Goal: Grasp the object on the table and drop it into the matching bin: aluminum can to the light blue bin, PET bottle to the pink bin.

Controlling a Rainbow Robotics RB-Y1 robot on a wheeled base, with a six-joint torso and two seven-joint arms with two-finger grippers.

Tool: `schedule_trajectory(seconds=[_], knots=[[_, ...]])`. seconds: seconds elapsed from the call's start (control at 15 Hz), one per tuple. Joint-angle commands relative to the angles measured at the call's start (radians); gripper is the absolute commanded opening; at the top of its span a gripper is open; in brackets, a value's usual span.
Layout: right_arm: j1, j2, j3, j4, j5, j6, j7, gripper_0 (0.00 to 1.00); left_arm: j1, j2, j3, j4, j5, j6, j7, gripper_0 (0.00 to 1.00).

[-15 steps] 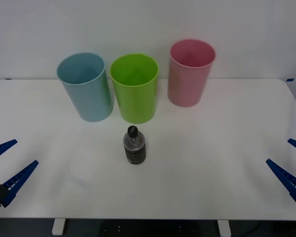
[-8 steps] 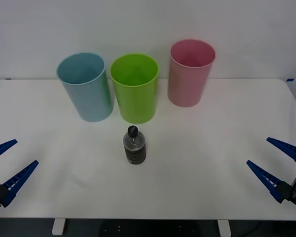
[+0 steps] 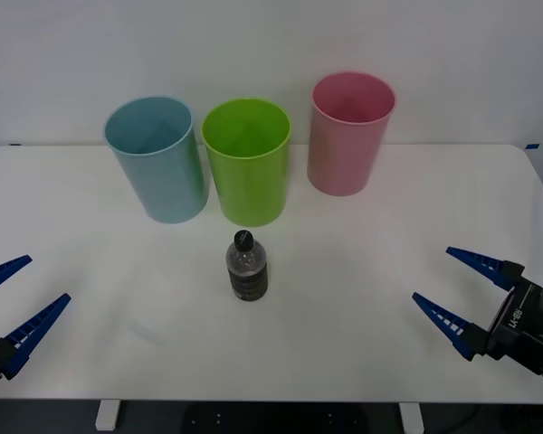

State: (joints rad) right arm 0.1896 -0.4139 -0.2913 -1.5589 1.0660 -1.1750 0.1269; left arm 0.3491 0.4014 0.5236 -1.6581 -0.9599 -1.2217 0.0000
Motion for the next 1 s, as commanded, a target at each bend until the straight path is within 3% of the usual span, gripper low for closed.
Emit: schedule_trajectory(seconds=[0.07, 0.2, 0.53, 1.0], knots=[[-0.035, 0.0, 0.035, 0.025, 0.019, 0.003, 0.036, 1.0, 0.0, 0.0, 0.0, 0.0, 0.0, 0.0, 0.0, 1.0], [-0.068, 0.0, 0.072, 0.068, 0.02, 0.009, 0.108, 1.0, 0.0, 0.0, 0.0, 0.0, 0.0, 0.0, 0.0, 1.0], [-0.16, -0.002, 0.176, 0.158, 0.025, 0.037, 0.125, 1.0, 0.0, 0.0, 0.0, 0.0, 0.0, 0.0, 0.0, 1.0], [-0.213, -0.003, 0.368, 0.158, 0.025, 0.196, 0.14, 1.0, 0.0, 0.0, 0.0, 0.0, 0.0, 0.0, 0.0, 1.0]])
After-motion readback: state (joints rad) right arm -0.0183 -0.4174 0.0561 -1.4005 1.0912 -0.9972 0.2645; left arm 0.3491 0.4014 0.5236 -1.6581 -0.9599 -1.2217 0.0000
